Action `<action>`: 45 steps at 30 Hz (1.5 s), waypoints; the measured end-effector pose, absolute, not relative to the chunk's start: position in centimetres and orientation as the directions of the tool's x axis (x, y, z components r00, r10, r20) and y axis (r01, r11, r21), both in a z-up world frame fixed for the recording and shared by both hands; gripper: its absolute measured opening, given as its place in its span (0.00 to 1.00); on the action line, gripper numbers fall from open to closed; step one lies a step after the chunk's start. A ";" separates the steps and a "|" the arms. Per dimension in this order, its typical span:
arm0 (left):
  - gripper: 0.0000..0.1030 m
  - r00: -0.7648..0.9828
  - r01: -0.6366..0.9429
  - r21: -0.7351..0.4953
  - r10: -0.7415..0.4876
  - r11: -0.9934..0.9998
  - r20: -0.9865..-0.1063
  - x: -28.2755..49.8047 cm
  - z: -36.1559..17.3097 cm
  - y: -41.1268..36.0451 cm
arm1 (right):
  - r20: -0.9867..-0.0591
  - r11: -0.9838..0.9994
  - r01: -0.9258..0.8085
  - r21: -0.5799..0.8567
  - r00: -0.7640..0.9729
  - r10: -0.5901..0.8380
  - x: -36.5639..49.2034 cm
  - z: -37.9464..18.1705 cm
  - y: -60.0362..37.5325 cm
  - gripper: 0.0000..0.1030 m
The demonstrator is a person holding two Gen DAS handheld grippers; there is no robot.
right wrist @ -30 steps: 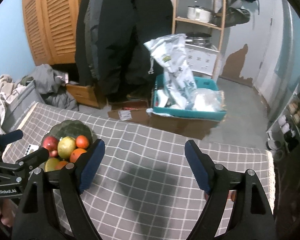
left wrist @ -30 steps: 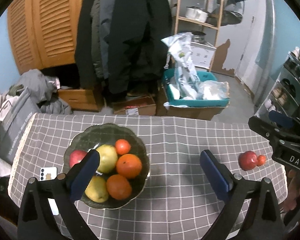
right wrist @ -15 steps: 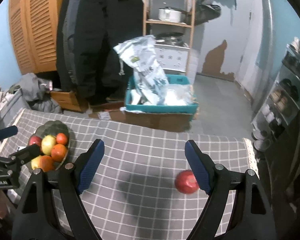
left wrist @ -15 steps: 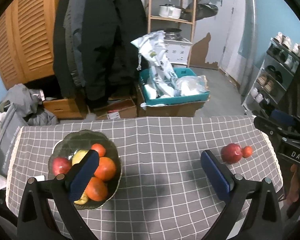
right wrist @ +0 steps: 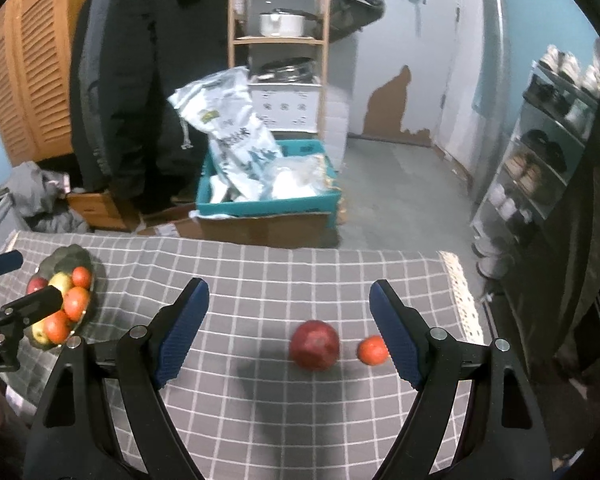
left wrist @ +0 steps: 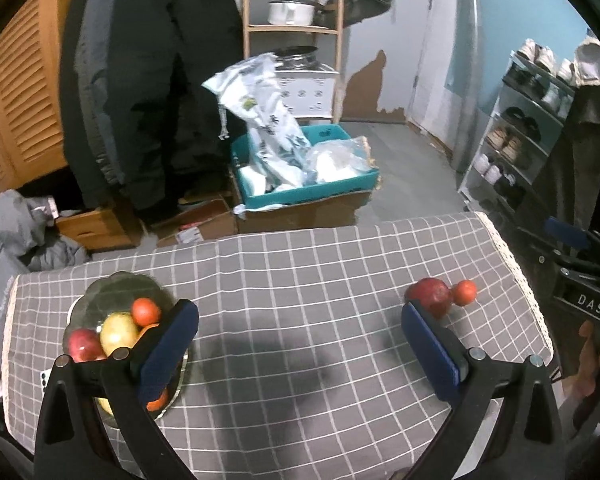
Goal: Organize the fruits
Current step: 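Move both open grippers from the bowl toward the red apple and tangerine, then close the right gripper around the small tangerine beside the apple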
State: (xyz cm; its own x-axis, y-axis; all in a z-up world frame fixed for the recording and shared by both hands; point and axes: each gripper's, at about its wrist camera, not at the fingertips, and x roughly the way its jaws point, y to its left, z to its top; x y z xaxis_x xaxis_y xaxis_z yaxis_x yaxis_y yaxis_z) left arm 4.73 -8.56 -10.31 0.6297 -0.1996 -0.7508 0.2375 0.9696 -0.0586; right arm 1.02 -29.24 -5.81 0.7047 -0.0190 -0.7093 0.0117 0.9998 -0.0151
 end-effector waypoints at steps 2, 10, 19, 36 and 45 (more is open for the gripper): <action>0.99 0.620 0.251 -0.061 -0.208 0.966 -0.757 5.0 -10.6 -9.5 | -0.712 1.000 0.028 -0.010 0.701 -0.027 1.0 -6.1 -30.2 0.79; 0.99 0.587 0.295 -0.048 -0.221 0.954 -0.779 6.2 -11.5 -12.4 | -0.738 0.996 0.087 -0.009 0.671 -0.065 1.7 -7.4 -33.5 0.79; 0.99 0.534 0.328 -0.040 -0.220 0.944 -0.817 8.6 -14.3 -15.9 | -0.797 0.992 0.121 0.025 0.602 -0.053 3.9 -10.3 -36.5 0.79; 0.99 0.411 0.374 -0.066 -0.228 0.925 -0.883 11.9 -20.5 -21.4 | -0.910 0.988 0.155 0.008 0.411 -0.057 6.9 -19.4 -40.5 0.79; 0.99 0.357 0.364 -0.085 -0.223 0.927 -0.907 13.4 -23.7 -22.8 | -0.945 0.985 0.171 0.018 0.326 -0.039 7.3 -24.0 -41.5 0.79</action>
State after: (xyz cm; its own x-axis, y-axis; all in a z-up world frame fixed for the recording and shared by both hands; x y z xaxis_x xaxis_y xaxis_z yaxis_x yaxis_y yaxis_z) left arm 13.36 -22.85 -23.67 0.3575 -0.2232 -0.9069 0.3644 0.9274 -0.0846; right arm 7.35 -41.47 -24.03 0.3258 -0.0394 -0.9446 0.1706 0.9852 0.0178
